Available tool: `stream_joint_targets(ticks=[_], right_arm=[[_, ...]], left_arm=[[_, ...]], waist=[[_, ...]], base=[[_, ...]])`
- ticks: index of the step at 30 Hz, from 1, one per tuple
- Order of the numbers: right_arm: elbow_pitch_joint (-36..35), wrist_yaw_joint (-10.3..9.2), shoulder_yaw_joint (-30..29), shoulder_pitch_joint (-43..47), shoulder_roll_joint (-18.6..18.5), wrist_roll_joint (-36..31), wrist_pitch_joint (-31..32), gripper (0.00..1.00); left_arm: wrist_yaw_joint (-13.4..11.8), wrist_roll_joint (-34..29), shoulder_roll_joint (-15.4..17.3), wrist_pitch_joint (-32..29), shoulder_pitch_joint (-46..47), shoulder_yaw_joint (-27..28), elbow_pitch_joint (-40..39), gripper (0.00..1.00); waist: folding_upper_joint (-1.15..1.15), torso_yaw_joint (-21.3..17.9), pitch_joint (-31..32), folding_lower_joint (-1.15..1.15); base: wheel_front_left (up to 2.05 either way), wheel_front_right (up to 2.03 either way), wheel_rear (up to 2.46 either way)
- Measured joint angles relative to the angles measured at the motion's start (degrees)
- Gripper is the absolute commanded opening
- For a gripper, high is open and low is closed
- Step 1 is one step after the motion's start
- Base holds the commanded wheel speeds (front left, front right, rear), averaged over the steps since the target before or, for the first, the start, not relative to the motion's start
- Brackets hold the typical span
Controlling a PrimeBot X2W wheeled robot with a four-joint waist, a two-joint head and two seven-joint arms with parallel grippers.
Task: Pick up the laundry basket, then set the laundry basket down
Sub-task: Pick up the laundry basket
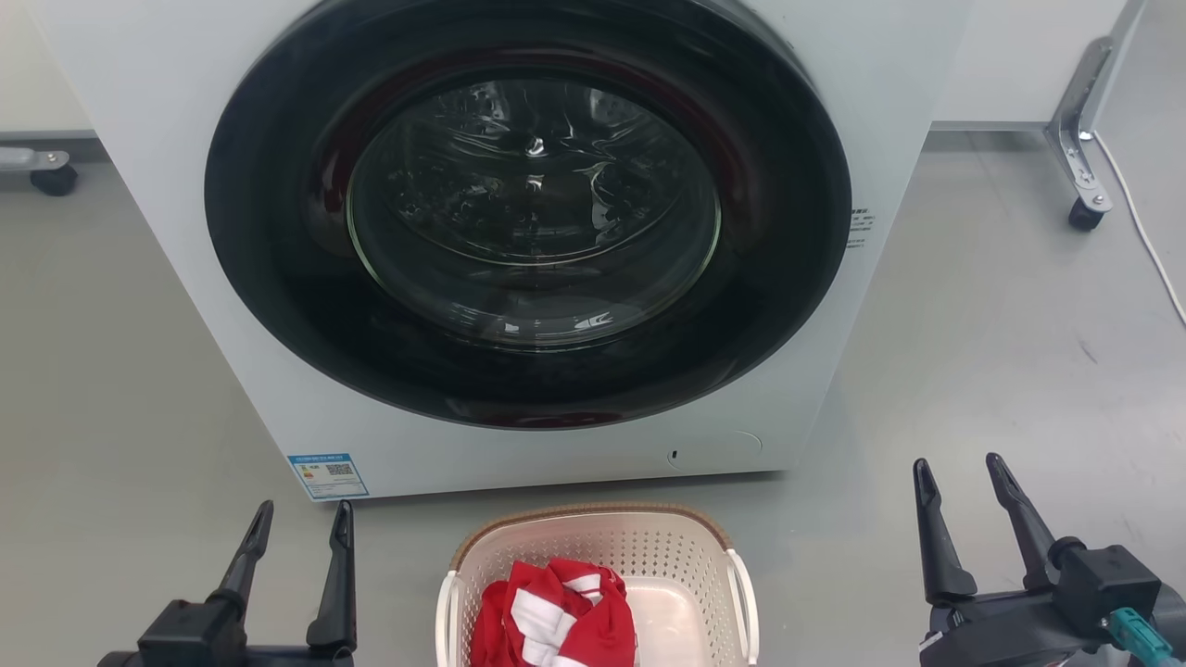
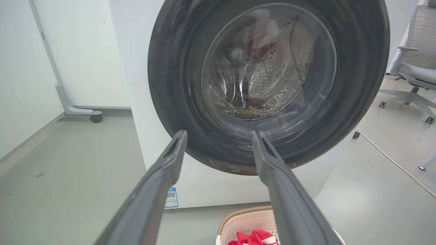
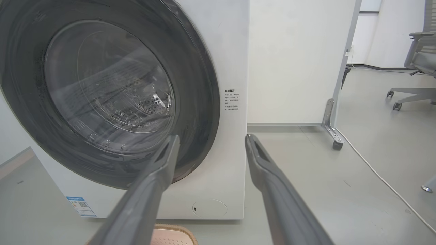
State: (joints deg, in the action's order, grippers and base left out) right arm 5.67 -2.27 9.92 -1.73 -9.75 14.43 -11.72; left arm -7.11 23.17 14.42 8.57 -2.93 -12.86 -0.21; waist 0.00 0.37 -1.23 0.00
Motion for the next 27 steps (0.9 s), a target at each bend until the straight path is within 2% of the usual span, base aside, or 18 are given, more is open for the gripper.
stream_joint_targets(ticks=[10,17,27], right_arm=[[-2.8,0.0,-0.4,-0.4,-0.6,0.0,0.7,1.0],[-3.3,0.02,-0.6,-3.9,-0.8,0.2,2.1,1.0],[-0.8,1.22,0.9,-9.9,-1.0,0.1,4.2,1.0]], left_arm=[[0.0,-1.2,0.0,-1.0,0.5,0.6,-2.7,1.0],[0.1,-1.2,-0.1,-2.5,4.6,0.4,-2.9,1.0],[2.2,-0.9,-0.5,-5.5,10.9,-1.5,0.9,1.0]], waist=[[0.0,0.1,-3.4,0.0],[0.0,0.1,-7.9,0.01],[0.01,0.0,-15.9,0.01]], base=[[0.0,0.0,0.0],[0.0,0.0,0.0],[0.0,0.0,0.0]])
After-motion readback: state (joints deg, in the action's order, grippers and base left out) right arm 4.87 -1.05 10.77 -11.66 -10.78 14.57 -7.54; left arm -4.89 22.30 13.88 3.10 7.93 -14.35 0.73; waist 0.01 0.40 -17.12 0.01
